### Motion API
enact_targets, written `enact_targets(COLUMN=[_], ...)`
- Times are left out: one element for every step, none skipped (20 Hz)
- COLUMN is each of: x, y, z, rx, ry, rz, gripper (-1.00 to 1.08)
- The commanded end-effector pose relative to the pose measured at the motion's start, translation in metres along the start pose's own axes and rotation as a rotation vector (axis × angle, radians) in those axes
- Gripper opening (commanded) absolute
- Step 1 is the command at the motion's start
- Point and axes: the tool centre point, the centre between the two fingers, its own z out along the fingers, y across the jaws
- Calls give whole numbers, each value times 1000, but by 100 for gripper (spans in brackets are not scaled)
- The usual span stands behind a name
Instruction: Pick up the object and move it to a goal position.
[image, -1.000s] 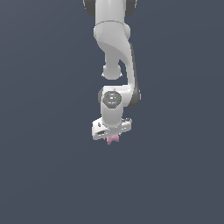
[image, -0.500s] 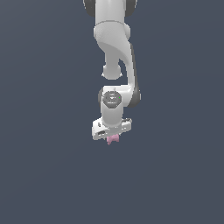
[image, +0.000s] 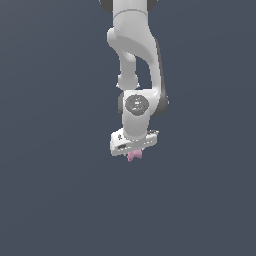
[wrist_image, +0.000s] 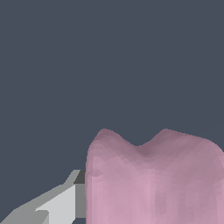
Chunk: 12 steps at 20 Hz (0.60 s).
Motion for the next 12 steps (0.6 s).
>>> enact_targets(x=[3,5,6,8,9,11,13,15,16,18,20,22], y=[-14,-20,-27,-33,-41,-48,-56,-63,-71,-78,-86,-93], z=[-18,-27,-36,-45,-55,-65,-75,-86,-96,-106,-116,-127], rx=[-1,-1,-1,-1,-1,-1,-1,-1,-1,-1,-1,-1], ry=[1,1,1,1,1,1,1,1,1,1,1,1], rz=[-1,-1,-1,-1,-1,-1,-1,-1,-1,-1,-1,-1], gripper=[-100,-100,-100,-100,-100,-100,-100,-100,-100,-100,-100,-100])
